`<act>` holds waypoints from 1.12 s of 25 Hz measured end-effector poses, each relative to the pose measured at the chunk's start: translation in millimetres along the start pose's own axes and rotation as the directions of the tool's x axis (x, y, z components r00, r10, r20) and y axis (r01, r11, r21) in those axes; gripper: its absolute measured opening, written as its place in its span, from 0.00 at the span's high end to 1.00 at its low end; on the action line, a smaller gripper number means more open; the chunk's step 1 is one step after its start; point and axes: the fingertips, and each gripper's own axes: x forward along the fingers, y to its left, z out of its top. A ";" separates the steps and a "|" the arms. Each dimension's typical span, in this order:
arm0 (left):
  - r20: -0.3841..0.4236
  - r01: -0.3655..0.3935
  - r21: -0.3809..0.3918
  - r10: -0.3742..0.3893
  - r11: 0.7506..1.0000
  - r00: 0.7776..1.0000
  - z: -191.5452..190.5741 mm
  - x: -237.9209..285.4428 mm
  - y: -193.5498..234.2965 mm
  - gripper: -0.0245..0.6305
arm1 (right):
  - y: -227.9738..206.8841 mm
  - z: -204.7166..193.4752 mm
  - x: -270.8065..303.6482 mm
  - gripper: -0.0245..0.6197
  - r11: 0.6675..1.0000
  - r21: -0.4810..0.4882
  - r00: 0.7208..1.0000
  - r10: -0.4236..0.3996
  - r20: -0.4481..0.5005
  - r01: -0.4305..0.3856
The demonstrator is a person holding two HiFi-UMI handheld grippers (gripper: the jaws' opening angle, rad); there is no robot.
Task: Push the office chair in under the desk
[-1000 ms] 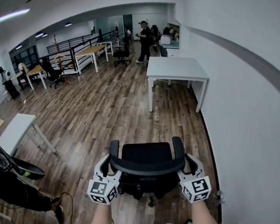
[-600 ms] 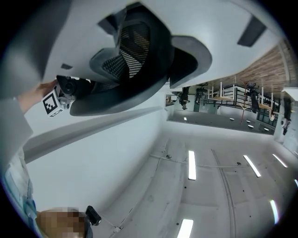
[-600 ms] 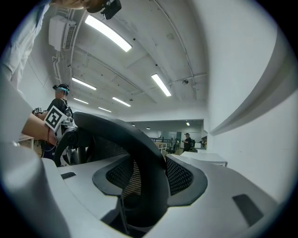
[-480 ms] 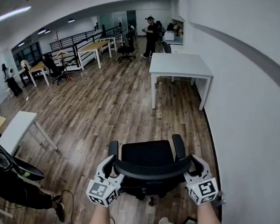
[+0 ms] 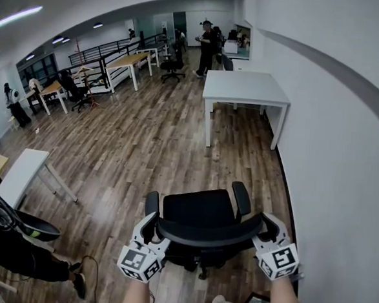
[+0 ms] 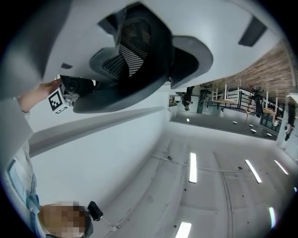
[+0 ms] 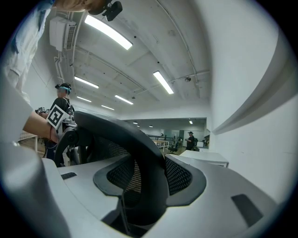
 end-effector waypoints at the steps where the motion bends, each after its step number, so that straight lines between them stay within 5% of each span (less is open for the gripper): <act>1: -0.004 0.007 0.001 -0.007 1.000 1.000 -0.6 3.6 -2.0 0.55 | -3.8 -0.8 -0.5 0.62 1.000 0.003 1.000 -0.005 -0.003 0.005; 28: -0.003 0.106 -0.012 -0.106 0.994 0.994 -11.4 163.5 -11.5 0.55 | -129.4 -17.9 25.3 0.62 0.987 -0.010 0.987 -0.158 -0.028 0.158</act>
